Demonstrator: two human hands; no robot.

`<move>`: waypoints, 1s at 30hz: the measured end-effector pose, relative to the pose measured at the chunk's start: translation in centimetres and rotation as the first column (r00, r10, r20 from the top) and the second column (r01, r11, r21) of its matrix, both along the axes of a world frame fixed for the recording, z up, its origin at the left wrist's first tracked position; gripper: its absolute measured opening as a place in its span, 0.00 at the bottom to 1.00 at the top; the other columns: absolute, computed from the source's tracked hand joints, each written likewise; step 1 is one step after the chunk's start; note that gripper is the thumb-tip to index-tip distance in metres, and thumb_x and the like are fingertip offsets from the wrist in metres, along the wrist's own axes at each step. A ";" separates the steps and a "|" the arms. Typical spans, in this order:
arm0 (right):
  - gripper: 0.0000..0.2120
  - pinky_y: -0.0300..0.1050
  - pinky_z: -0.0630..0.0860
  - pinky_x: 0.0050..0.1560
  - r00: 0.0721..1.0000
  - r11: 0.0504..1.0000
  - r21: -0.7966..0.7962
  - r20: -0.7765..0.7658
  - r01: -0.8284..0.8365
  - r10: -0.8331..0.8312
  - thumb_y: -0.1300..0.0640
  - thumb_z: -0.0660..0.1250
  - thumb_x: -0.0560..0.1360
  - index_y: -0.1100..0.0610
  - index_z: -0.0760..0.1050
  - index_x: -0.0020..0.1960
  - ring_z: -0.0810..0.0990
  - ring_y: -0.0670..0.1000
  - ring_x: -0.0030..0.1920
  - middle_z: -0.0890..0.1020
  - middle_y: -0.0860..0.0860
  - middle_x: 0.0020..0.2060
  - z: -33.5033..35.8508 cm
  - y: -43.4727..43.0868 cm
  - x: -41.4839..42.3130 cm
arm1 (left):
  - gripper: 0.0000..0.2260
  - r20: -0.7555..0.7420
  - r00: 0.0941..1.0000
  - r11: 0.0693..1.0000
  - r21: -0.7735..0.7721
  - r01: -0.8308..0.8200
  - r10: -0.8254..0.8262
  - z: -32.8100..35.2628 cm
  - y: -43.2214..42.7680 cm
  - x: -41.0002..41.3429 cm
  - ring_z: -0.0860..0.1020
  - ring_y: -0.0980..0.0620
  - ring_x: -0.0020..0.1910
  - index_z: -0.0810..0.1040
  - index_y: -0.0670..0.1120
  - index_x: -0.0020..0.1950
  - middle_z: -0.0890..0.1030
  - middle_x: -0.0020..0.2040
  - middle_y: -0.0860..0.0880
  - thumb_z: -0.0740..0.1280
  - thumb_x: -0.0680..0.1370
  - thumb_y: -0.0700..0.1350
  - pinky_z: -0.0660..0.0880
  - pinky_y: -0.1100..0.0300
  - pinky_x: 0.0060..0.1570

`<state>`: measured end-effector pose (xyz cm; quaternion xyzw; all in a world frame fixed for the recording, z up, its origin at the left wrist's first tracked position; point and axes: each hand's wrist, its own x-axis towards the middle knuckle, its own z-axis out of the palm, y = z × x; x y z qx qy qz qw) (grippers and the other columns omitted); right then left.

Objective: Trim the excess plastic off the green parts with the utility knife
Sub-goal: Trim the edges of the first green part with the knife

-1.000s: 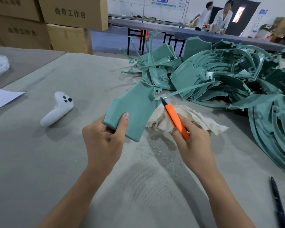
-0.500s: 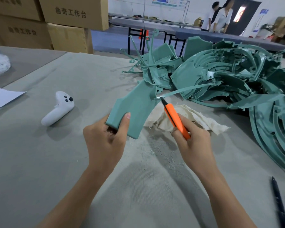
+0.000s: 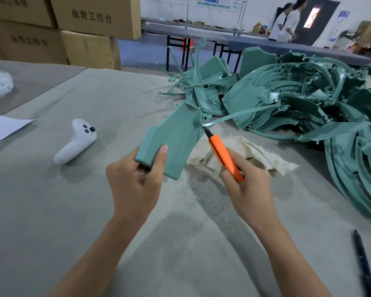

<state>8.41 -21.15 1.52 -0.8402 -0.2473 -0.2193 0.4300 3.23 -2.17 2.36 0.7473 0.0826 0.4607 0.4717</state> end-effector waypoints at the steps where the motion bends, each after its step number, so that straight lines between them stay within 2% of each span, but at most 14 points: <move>1: 0.14 0.31 0.63 0.27 1.000 1.000 0.013 0.012 0.021 -0.021 0.61 0.62 0.75 0.49 0.78 0.58 0.68 0.44 0.27 0.73 0.44 0.31 0.0 -0.1 0.1 | 0.23 -0.002 1.000 1.000 -0.002 0.003 -0.003 0.0 0.0 0.0 0.61 0.56 0.21 0.59 0.53 0.27 0.67 0.24 0.54 0.69 0.75 0.49 0.56 0.69 0.23; 4: 0.14 0.30 0.62 0.27 0.994 0.993 0.042 0.017 0.110 -0.111 0.65 0.64 0.77 0.49 0.77 0.56 0.68 0.43 0.26 0.71 0.46 0.29 0.1 -0.6 0.5 | 0.22 -0.003 1.000 1.000 -0.001 0.015 -0.015 -0.1 -0.1 0.0 0.62 0.56 0.21 0.60 0.52 0.27 0.66 0.23 0.54 0.69 0.75 0.49 0.56 0.70 0.24; 6: 0.14 0.32 0.63 0.27 0.994 0.994 0.015 0.012 0.110 -0.110 0.67 0.64 0.76 0.52 0.78 0.56 0.69 0.43 0.27 0.70 0.45 0.27 -0.1 -0.5 0.5 | 0.23 -0.002 1.000 1.000 -0.008 0.017 -0.017 -0.1 -0.1 0.0 0.61 0.56 0.21 0.60 0.51 0.27 0.65 0.22 0.53 0.69 0.75 0.50 0.56 0.70 0.23; 9: 0.15 0.35 0.65 0.27 0.998 0.997 -0.046 0.021 0.067 -0.067 0.63 0.63 0.76 0.55 0.78 0.60 0.69 0.45 0.26 0.70 0.44 0.25 -0.2 0.1 0.0 | 0.23 -0.015 1.000 1.000 -0.018 -0.002 0.002 -0.1 0.0 0.1 0.60 0.54 0.21 0.60 0.47 0.26 0.61 0.20 0.52 0.70 0.74 0.50 0.56 0.67 0.23; 12: 0.18 0.34 0.66 0.27 0.999 0.998 -0.032 0.000 0.050 -0.050 0.59 0.61 0.75 0.54 0.78 0.63 0.71 0.45 0.27 0.70 0.42 0.26 -0.2 0.5 -0.2 | 0.24 -0.009 1.000 1.000 -0.013 -0.005 0.005 0.0 0.2 0.0 0.59 0.53 0.22 0.58 0.48 0.26 0.63 0.22 0.51 0.70 0.74 0.49 0.56 0.65 0.23; 17: 0.12 0.38 0.63 0.27 0.992 0.991 0.039 -0.016 0.125 -0.124 0.67 0.63 0.76 0.53 0.78 0.54 0.66 0.45 0.27 0.68 0.49 0.27 0.0 0.0 0.2 | 0.22 -0.014 1.000 1.000 0.003 0.005 -0.005 -0.1 0.0 0.0 0.59 0.55 0.22 0.60 0.48 0.27 0.65 0.23 0.52 0.69 0.75 0.50 0.56 0.65 0.23; 20: 0.15 0.39 0.63 0.26 0.997 0.997 -0.019 -0.039 0.073 -0.074 0.67 0.63 0.77 0.55 0.78 0.60 0.67 0.45 0.26 0.69 0.47 0.26 -0.2 0.3 -0.1 | 0.22 -0.019 1.000 1.000 0.016 -0.010 0.011 -0.1 0.0 0.1 0.60 0.54 0.23 0.62 0.45 0.27 0.59 0.21 0.52 0.69 0.74 0.50 0.56 0.64 0.23; 23: 0.18 0.35 0.63 0.27 0.998 0.999 -0.039 -0.062 0.016 -0.019 0.64 0.64 0.78 0.56 0.75 0.68 0.69 0.45 0.25 0.70 0.42 0.27 -0.5 0.7 -0.3 | 0.23 -0.021 1.000 1.000 0.012 -0.018 0.019 -0.1 0.1 0.1 0.59 0.54 0.22 0.62 0.41 0.27 0.58 0.21 0.55 0.70 0.74 0.49 0.56 0.64 0.23; 26: 0.14 0.39 0.65 0.26 0.997 0.997 0.019 -0.028 0.072 -0.071 0.65 0.63 0.77 0.55 0.78 0.61 0.68 0.45 0.25 0.70 0.46 0.27 -0.2 0.4 -0.1 | 0.23 -0.018 1.000 1.000 0.020 -0.014 0.014 -0.1 0.1 0.1 0.59 0.54 0.23 0.63 0.40 0.27 0.58 0.21 0.55 0.69 0.75 0.49 0.57 0.63 0.24; 28: 0.12 0.38 0.62 0.27 0.990 0.989 0.056 -0.018 0.138 -0.138 0.66 0.63 0.76 0.53 0.78 0.54 0.66 0.45 0.26 0.69 0.48 0.26 -0.2 0.0 0.2 | 0.23 -0.019 1.000 1.000 0.021 -0.006 0.006 -0.1 0.0 0.1 0.59 0.54 0.22 0.63 0.40 0.27 0.58 0.21 0.54 0.69 0.75 0.50 0.57 0.63 0.23; 30: 0.12 0.39 0.61 0.27 0.989 0.989 0.043 -0.038 0.142 -0.140 0.67 0.63 0.76 0.53 0.78 0.54 0.65 0.45 0.26 0.67 0.48 0.26 -0.4 -0.1 0.4 | 0.23 -0.020 1.000 1.000 0.020 -0.003 0.004 -0.1 0.0 0.1 0.60 0.54 0.22 0.62 0.42 0.27 0.59 0.20 0.53 0.69 0.74 0.50 0.56 0.65 0.23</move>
